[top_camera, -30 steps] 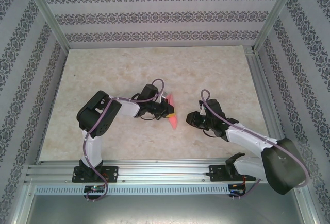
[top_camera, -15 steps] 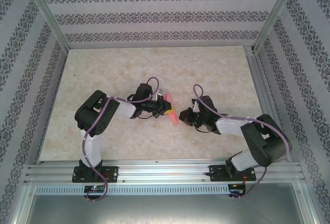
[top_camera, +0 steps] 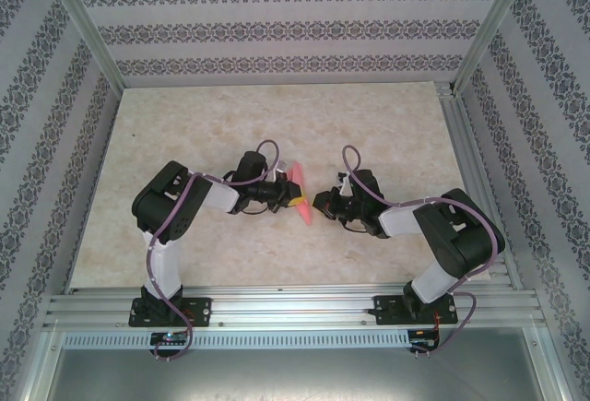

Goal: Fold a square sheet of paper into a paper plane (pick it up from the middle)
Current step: Fold the wing for the fifth time at the center of the table.

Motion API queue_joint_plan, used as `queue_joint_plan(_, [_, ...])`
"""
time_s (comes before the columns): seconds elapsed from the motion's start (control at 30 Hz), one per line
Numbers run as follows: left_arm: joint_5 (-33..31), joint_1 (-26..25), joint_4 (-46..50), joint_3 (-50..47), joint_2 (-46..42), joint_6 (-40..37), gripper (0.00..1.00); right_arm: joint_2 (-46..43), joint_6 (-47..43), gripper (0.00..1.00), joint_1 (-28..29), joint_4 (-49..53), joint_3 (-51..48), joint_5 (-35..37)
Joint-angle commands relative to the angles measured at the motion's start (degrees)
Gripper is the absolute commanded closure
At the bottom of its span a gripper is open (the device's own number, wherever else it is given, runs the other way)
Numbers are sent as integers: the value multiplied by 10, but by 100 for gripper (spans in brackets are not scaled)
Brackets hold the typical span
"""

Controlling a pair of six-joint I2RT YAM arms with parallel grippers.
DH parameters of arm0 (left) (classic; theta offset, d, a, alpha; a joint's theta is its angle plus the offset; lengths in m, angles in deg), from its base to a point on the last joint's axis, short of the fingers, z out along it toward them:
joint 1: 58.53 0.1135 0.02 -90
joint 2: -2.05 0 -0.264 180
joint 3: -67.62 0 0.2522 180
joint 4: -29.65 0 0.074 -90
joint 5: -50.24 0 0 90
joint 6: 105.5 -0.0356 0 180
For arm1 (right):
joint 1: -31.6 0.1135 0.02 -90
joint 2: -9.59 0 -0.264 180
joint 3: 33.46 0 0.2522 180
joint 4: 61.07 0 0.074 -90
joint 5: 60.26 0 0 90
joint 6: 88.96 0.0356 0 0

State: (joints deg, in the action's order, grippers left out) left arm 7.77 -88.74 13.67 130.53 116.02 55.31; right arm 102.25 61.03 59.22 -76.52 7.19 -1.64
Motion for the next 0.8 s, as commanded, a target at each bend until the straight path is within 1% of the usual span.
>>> queue_joint_plan(0.0, [13,14,-34,-12,-21,-8,100,0,0,91,-1,-20,4,-10])
queue_joint_plan(0.03, [15,16,-34,-12,-24,-7,100,-1,0,85,-1,-23,3,-10])
queue_joint_plan(0.1, [13,17,-27,-12,-31,-11,100,-10,-7,84,0,-18,0,-1])
queue_joint_plan(0.23, [13,20,-21,-12,-36,-11,100,-15,-43,82,11,49,29,6])
queue_joint_plan(0.33, [13,24,-22,-16,-40,-9,100,-11,-40,74,21,45,35,8])
queue_joint_plan(0.43, [12,25,-21,-20,-44,-11,100,-8,-46,73,29,50,42,12])
queue_joint_plan(0.5, [10,28,-14,-24,-45,-18,100,-7,-63,71,36,71,52,20])
queue_joint_plan(0.57, [6,32,-15,-29,-43,-18,100,-7,-96,68,47,117,66,45])
queue_joint_plan(0.67, [9,33,-21,-30,-39,-15,100,-9,-155,69,66,194,92,98])
queue_joint_plan(0.77, [11,33,-18,-25,-37,-19,100,-4,-206,74,89,254,123,125])
